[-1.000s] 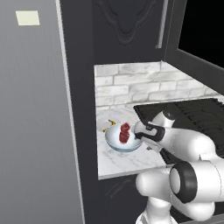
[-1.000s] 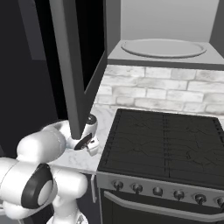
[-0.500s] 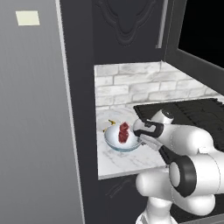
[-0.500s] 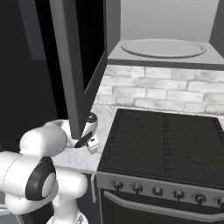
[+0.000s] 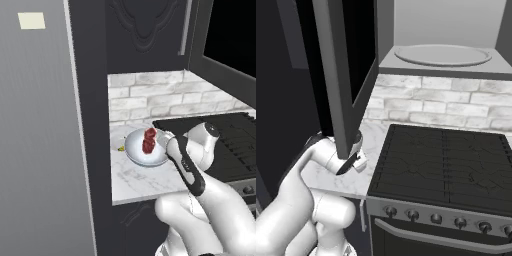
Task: Remove the banana from the bowl and place it on the small plate. Then place the bowl with only the steak in the microwave, close the door, and press the start button to microwave the steak.
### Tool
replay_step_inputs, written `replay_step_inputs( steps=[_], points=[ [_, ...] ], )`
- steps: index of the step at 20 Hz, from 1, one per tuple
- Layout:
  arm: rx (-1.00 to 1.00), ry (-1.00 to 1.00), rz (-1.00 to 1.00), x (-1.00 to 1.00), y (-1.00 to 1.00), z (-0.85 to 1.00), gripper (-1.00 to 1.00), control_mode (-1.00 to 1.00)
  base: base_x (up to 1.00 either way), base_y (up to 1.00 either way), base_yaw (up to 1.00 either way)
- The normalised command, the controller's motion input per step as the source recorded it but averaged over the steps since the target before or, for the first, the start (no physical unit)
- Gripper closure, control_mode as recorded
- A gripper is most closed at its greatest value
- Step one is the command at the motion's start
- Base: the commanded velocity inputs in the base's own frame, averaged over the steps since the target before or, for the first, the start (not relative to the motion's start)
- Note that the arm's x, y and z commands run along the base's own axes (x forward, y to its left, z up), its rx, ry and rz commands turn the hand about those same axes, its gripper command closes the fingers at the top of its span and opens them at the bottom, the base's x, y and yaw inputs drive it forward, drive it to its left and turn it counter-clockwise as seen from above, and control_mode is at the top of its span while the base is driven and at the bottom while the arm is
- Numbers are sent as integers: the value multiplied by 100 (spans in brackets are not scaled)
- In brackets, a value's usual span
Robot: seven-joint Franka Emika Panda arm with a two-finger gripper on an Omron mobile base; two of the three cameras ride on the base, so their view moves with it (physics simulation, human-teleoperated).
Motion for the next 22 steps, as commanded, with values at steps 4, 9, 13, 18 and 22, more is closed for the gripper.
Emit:
replay_step_inputs(
  steps=[4,9,13,18,22],
  points=[
    [0,-8,0,-57,13,51,100,-100,0,0,0],
    [0,5,-1,-10,49,25,100,-100,0,0,0],
    [7,0,-4,-79,-5,82,100,-100,0,0,0],
    [20,0,-3,-99,-18,77,100,-100,0,0,0],
    [19,0,-13,-92,6,32,100,-100,0,0,0]
  ],
)
